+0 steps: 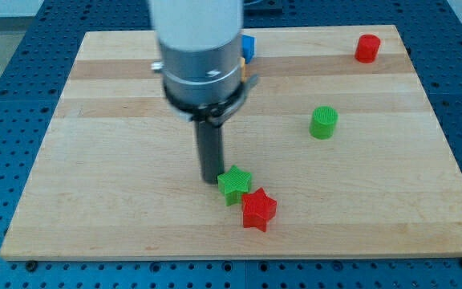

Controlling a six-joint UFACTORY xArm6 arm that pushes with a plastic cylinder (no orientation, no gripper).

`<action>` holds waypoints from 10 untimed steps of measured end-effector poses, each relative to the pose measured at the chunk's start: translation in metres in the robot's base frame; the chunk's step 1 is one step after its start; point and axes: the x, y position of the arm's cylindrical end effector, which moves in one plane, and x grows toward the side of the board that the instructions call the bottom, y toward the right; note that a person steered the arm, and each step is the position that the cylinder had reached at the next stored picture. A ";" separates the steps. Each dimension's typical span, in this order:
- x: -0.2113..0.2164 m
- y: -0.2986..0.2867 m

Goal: Slide the green star towards the bottom center

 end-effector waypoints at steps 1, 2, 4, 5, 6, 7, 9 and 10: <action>0.022 -0.022; 0.026 -0.023; 0.072 0.057; 0.011 0.085; -0.062 0.092; -0.133 0.094; -0.102 0.094; -0.040 0.094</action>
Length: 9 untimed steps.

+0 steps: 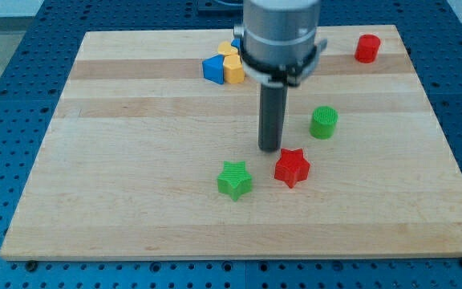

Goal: Slide the green star towards the bottom center

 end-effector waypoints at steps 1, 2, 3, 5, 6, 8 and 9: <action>0.034 0.000; 0.054 0.000; 0.035 0.000; -0.017 -0.019; 0.002 -0.054; 0.014 -0.057; 0.027 -0.057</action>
